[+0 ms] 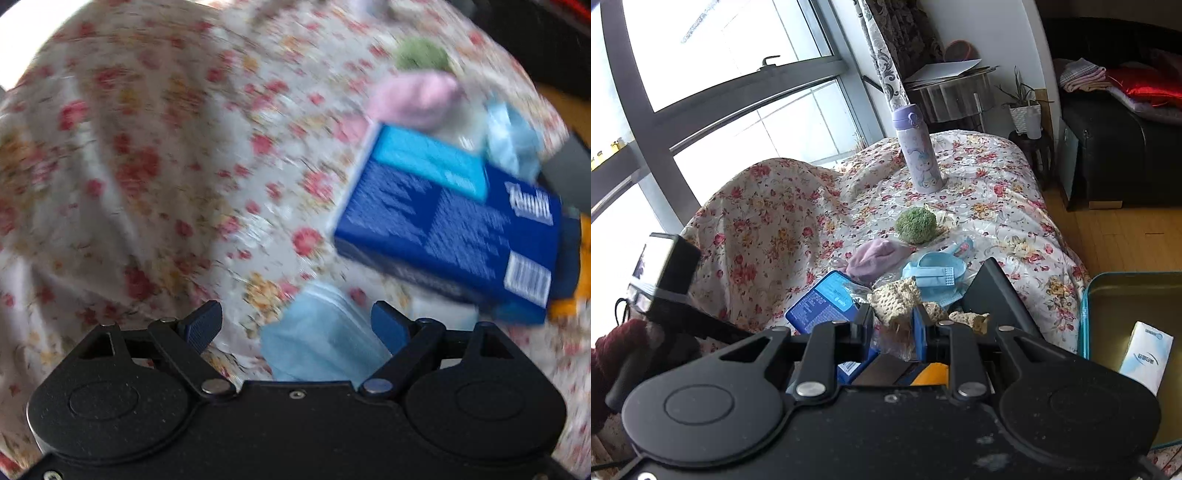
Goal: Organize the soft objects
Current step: 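Grasp the light-blue face mask with the left tool while the right tool grasps the lace bag, then lift the face mask and lace bag and carry both over the gold tray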
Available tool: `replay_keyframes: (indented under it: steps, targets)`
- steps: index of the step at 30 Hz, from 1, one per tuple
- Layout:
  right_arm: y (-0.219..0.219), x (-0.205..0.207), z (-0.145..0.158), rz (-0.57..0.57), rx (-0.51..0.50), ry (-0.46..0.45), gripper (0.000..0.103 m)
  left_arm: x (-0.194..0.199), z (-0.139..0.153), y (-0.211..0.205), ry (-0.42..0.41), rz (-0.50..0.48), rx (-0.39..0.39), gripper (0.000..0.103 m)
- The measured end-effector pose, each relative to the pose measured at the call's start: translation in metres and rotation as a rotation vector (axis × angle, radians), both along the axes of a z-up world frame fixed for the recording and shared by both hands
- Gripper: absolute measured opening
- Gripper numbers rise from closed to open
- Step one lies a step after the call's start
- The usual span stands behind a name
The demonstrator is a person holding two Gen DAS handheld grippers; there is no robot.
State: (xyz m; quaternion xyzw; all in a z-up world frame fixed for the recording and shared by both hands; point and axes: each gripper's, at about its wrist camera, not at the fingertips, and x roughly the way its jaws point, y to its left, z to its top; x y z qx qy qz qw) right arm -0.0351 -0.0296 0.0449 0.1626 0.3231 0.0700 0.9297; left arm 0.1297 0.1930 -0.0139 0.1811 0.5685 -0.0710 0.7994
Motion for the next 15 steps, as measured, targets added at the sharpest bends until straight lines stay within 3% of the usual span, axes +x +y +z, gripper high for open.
replay_keyframes:
  steps: [5,7,8,15]
  targets:
    - [-0.007,-0.002,0.001,-0.015,0.000,-0.001,0.023,0.004,-0.015,-0.008,0.088,-0.036,0.051,0.082]
    - [-0.009,-0.002,0.003,-0.023,0.003,-0.007,0.023,0.006,-0.020,-0.007,0.128,-0.032,0.045,0.065]
    - [-0.009,-0.002,0.003,-0.026,0.001,-0.009,0.023,0.008,-0.024,-0.006,0.152,-0.023,0.047,0.061]
    - [-0.009,-0.006,0.004,-0.040,-0.012,-0.007,0.023,0.005,-0.011,0.006,0.077,0.023,-0.033,0.050]
